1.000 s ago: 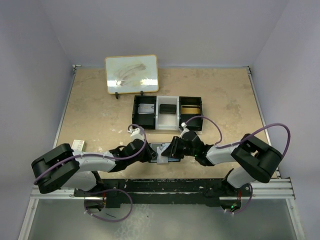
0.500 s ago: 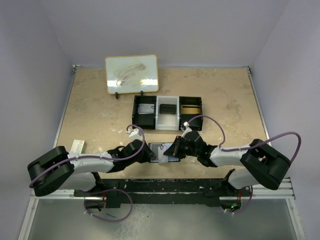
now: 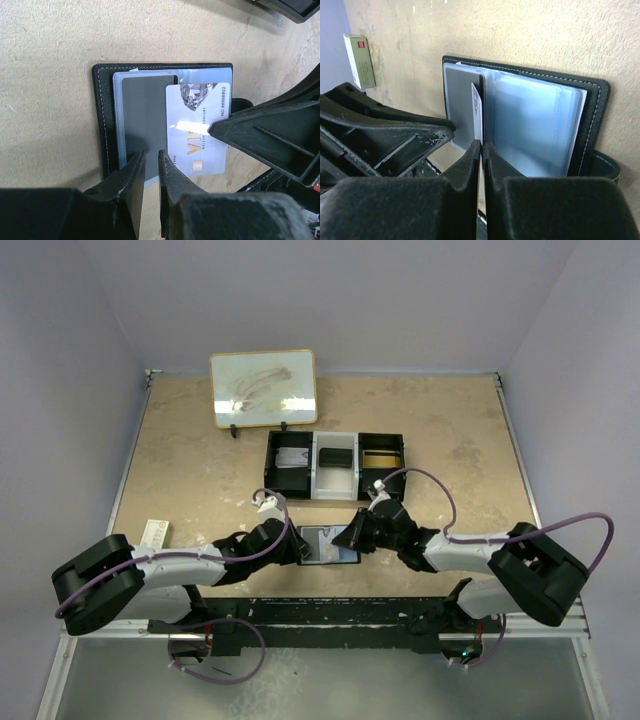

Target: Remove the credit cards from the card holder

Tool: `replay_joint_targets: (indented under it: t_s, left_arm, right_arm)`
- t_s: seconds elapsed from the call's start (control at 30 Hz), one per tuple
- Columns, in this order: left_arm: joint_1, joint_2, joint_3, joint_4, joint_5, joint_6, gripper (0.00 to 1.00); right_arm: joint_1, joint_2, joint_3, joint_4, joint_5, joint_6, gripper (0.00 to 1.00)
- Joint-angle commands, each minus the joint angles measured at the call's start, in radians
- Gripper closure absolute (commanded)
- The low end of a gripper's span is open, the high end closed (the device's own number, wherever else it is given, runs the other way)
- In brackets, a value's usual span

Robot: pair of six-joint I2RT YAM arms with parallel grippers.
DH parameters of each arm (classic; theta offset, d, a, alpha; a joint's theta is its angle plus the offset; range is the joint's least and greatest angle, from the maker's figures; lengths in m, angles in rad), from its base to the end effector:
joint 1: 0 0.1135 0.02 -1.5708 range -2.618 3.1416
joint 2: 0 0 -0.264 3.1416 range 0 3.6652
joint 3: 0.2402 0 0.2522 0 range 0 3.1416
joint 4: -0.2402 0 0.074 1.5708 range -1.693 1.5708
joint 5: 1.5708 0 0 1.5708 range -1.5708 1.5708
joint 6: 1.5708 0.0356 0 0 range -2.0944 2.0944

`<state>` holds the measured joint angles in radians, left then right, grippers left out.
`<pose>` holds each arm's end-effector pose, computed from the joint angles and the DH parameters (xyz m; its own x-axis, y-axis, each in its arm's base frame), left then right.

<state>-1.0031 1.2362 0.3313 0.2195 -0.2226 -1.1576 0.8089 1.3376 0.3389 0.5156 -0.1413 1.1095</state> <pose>0.1228 -0.1779 0.1385 -0.8056 -0.3980 -0.4388 -0.0184 0.7572 -0.6529 0.1612 0.1762 0.1461 -0.8613 0.3816 -0.3356 -0.0700 0.5650 0.8221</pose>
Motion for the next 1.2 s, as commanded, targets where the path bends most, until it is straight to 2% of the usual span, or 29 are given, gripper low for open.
replay_joint_targets:
  t_s: [0.0, 0.2, 0.33, 0.53, 0.77, 0.8, 0.83, 0.93, 0.97, 1.03, 1.17]
  left_arm:
    - [-0.003, 0.026, 0.04, 0.049, 0.001, 0.034, 0.85]
    - [-0.003, 0.097, 0.036, 0.105, 0.045, 0.036, 0.89]
    - [-0.003, 0.117, 0.048, 0.069, 0.037, 0.035, 0.95]
    - [-0.002, 0.115, 0.048, 0.049, 0.026, 0.032, 0.97]
    - [-0.003, 0.109, 0.051, 0.032, 0.018, 0.03, 0.98]
    - [-0.003, 0.106, 0.05, 0.029, 0.015, 0.029, 0.98]
    - [-0.003, 0.104, 0.051, 0.027, 0.014, 0.028, 0.99]
    - [-0.003, 0.085, 0.051, 0.024, 0.012, 0.029, 0.99]
    - [-0.002, 0.074, 0.05, 0.023, 0.01, 0.03, 0.99]
    - [-0.003, 0.038, 0.053, 0.002, 0.001, 0.033, 0.92]
    - [-0.003, -0.039, 0.088, -0.126, -0.051, 0.06, 0.8]
  right_arm:
    - [-0.01, 0.052, 0.046, 0.033, -0.029, -0.023, 0.94]
    - [-0.01, 0.096, 0.025, 0.099, -0.087, -0.026, 0.89]
    - [-0.01, 0.111, 0.014, 0.151, -0.123, -0.028, 0.87]
    - [-0.01, 0.151, 0.026, 0.193, -0.125, -0.037, 0.85]
    - [-0.01, 0.14, 0.004, 0.175, -0.113, -0.041, 0.9]
    - [-0.01, 0.13, 0.0, 0.174, -0.109, -0.048, 0.97]
    - [-0.01, 0.119, -0.005, 0.177, -0.104, -0.05, 1.0]
    - [-0.01, 0.079, -0.014, 0.172, -0.111, -0.073, 1.0]
    - [-0.01, 0.057, -0.013, 0.153, -0.111, -0.081, 1.0]
    - [-0.01, 0.021, -0.011, 0.115, -0.101, -0.1, 1.0]
    - [-0.01, -0.046, -0.009, 0.061, -0.077, -0.138, 1.0]
